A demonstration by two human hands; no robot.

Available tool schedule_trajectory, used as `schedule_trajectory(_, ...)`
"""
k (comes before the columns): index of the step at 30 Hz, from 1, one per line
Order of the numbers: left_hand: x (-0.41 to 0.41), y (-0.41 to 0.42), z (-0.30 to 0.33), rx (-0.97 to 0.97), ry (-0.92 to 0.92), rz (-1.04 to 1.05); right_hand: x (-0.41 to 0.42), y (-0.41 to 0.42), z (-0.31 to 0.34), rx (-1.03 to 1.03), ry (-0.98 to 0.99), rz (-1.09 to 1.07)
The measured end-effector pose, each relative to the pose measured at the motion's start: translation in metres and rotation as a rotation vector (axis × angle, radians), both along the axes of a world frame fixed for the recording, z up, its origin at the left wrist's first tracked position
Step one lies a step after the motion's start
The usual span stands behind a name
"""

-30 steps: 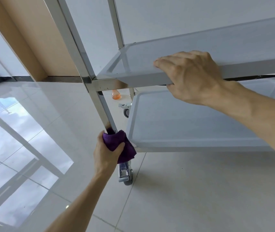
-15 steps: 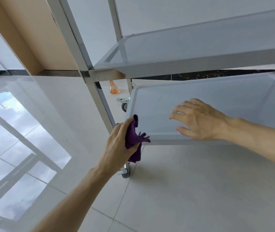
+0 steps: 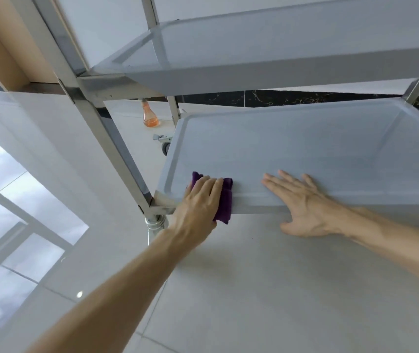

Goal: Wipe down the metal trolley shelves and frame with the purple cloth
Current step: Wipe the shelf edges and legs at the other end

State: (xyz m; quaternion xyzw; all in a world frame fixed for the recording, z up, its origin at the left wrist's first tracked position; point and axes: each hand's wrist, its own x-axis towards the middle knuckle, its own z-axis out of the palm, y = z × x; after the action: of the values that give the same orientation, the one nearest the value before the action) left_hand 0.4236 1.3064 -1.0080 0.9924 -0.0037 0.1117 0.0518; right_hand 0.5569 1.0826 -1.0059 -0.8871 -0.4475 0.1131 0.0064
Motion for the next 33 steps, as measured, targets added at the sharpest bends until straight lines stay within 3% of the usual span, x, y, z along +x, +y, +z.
schedule_trajectory(5,0.036,-0.062,-0.003,0.001,-0.038,-0.106,0.007,-0.006,-0.001,0.156,0.093,-0.013)
schedule_trajectory(9,0.027,-0.033,-0.005,-0.053,-0.108,-0.093,0.013,-0.012,0.000,0.203,0.124,-0.001)
schedule_trajectory(14,-0.012,0.031,-0.009,0.081,-0.068,0.139,0.010,-0.007,-0.003,0.192,0.084,0.019)
schedule_trajectory(18,-0.010,0.032,-0.010,0.039,-0.026,0.199,0.003,0.000,-0.002,0.224,0.084,0.013)
schedule_trajectory(25,0.036,-0.040,-0.013,0.138,0.024,0.064,0.021,-0.012,0.021,0.490,0.476,-0.222)
schedule_trajectory(27,0.044,-0.049,-0.007,0.001,0.031,0.031,0.025,-0.019,0.026,0.592,0.566,-0.257)
schedule_trajectory(29,0.042,-0.043,0.002,-0.234,0.094,-0.041,0.023,-0.020,0.029,0.563,0.484,-0.192)
schedule_trajectory(33,0.032,-0.012,0.027,-0.632,0.418,-0.042,0.001,-0.001,0.034,0.446,0.311,0.037)
